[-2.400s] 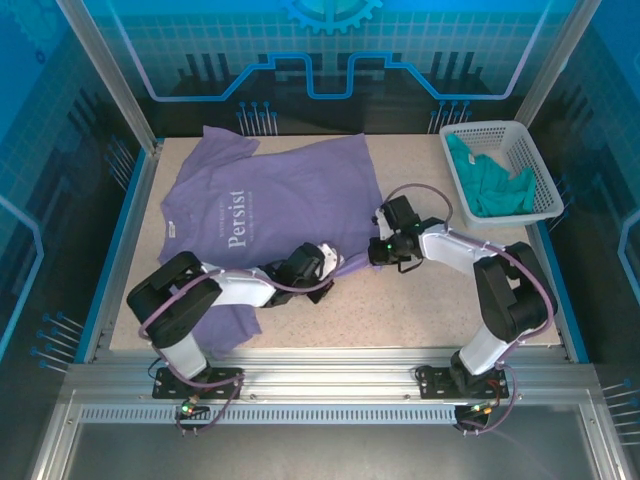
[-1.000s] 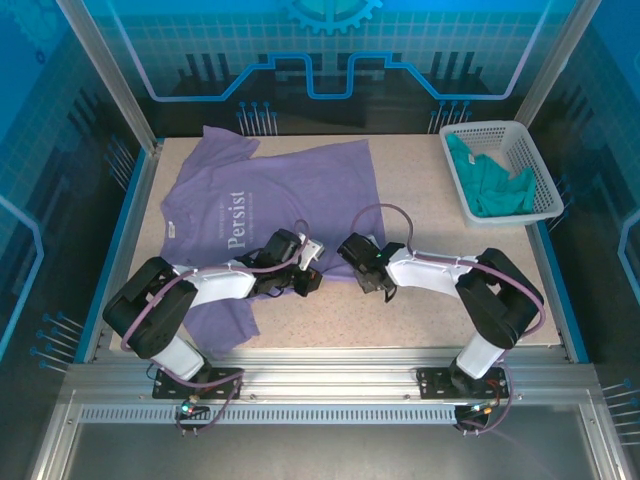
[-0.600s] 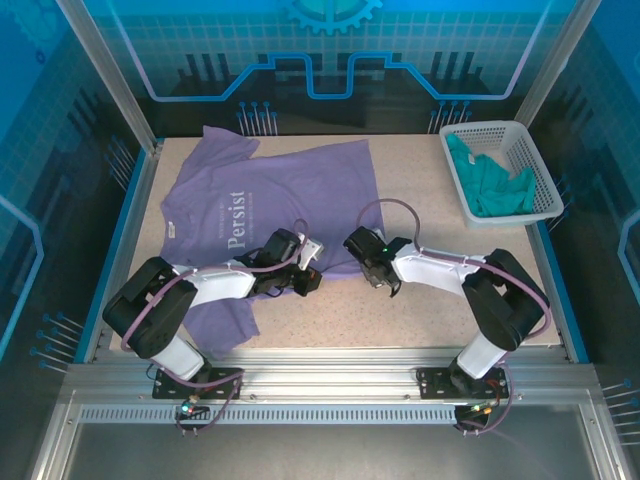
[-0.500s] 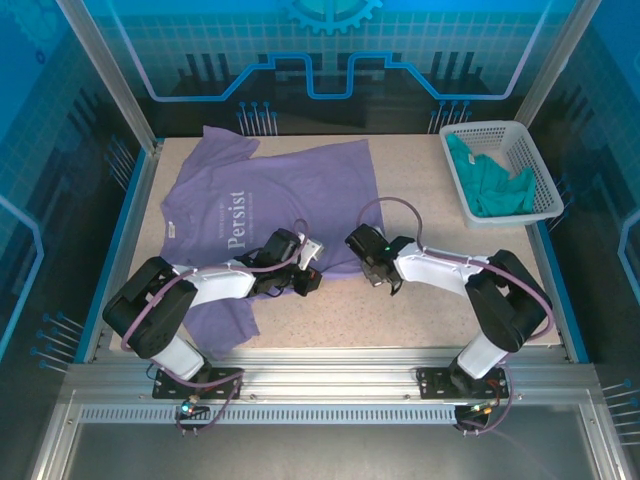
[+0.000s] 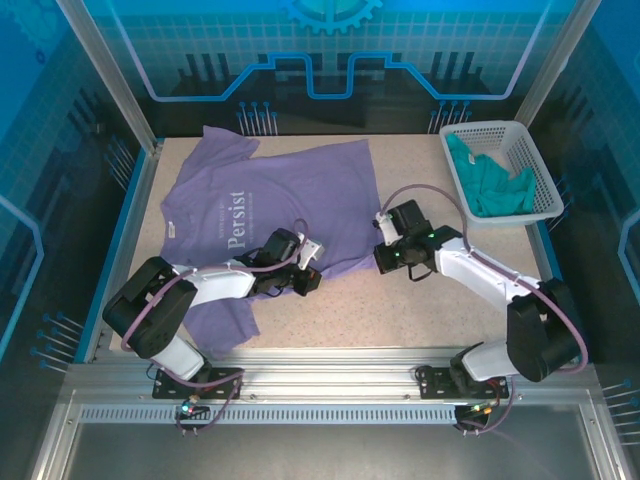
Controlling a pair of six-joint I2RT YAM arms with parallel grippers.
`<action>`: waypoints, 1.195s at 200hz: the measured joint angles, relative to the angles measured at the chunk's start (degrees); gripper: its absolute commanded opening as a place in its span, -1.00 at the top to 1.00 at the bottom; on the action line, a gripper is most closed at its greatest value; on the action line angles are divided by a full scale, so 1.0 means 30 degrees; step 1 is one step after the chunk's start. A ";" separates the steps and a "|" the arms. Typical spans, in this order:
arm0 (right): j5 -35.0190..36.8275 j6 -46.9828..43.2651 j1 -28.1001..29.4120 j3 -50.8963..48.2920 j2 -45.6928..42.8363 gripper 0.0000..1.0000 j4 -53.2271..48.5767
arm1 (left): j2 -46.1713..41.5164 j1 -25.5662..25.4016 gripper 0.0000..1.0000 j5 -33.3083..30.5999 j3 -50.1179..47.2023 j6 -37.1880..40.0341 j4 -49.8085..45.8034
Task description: Fold the inside-out t-shirt
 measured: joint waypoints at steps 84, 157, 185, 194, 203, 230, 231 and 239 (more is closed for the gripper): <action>-0.9675 0.1071 -0.3898 -0.2047 -0.0219 1.00 -0.0117 | 0.0517 0.0095 1.00 0.0138 0.0044 0.0007 -0.0138; -1.1089 0.3927 -0.5238 0.0984 0.6834 1.00 0.3504 | 0.1137 0.0109 1.00 0.0634 0.0495 -0.0015 -0.0364; -0.9857 0.3905 -0.5238 0.1537 0.7533 0.85 0.3534 | 0.1275 0.0109 1.00 0.0794 0.0692 -0.0080 -0.0408; -0.9406 0.3891 -0.5238 0.1537 0.7512 0.76 0.3410 | 0.1304 0.0109 1.00 0.0809 0.0714 -0.0124 -0.0415; -0.8845 0.3723 -0.5238 0.1537 0.7482 0.65 0.3220 | 0.1326 0.0109 1.00 0.0816 0.0721 -0.0175 -0.0408; -0.6681 0.3279 -0.5238 0.1224 0.6441 0.50 0.2404 | 0.1370 0.0109 1.00 0.0845 0.0750 -0.0255 -0.0430; -0.6623 0.3271 -0.5238 0.1209 0.6382 0.50 0.2375 | 0.1377 0.0109 1.00 0.0852 0.0750 -0.0262 -0.0430; -0.6003 0.3184 -0.5238 0.0998 0.5778 0.48 0.2142 | 0.1384 0.0109 1.00 0.0860 0.0787 -0.0350 -0.0430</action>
